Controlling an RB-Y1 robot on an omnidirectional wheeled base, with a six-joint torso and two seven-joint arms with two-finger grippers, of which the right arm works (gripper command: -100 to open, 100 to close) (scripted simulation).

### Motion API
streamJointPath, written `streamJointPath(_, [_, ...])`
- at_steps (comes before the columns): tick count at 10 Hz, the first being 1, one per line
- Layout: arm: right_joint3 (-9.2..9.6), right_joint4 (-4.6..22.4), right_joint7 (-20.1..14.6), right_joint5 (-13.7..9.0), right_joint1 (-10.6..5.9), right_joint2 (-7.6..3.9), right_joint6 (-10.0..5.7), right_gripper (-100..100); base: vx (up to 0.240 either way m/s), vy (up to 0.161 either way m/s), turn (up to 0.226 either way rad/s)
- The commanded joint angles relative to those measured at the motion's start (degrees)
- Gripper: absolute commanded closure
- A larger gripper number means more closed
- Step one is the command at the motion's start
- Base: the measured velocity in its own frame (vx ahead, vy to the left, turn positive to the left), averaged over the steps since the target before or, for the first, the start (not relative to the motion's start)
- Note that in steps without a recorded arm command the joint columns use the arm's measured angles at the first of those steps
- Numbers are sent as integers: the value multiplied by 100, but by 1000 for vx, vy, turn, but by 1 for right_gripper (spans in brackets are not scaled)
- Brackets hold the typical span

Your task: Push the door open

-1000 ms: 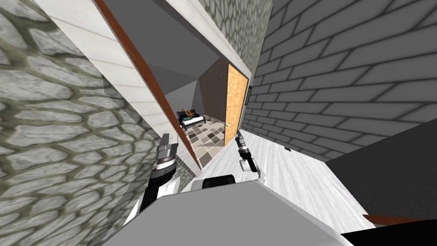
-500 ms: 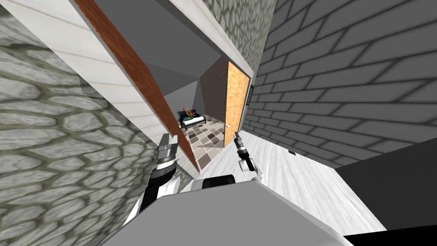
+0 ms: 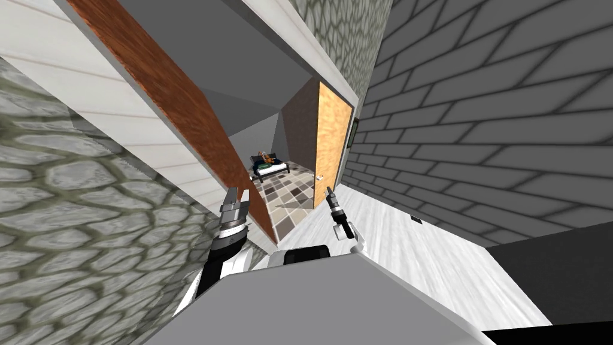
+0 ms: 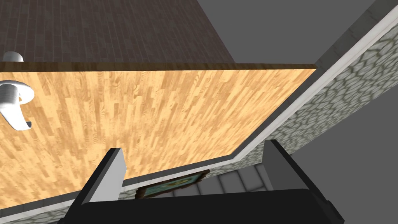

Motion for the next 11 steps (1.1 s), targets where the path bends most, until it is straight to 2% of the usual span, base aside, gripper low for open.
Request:
streamJointPath(1, [17,243,-69,50,-79,-11,-82,-100,92,-113,56])
streamJointPath(11, [119,1615,-457,354,-595,-44,-422,-100,78,-103,55])
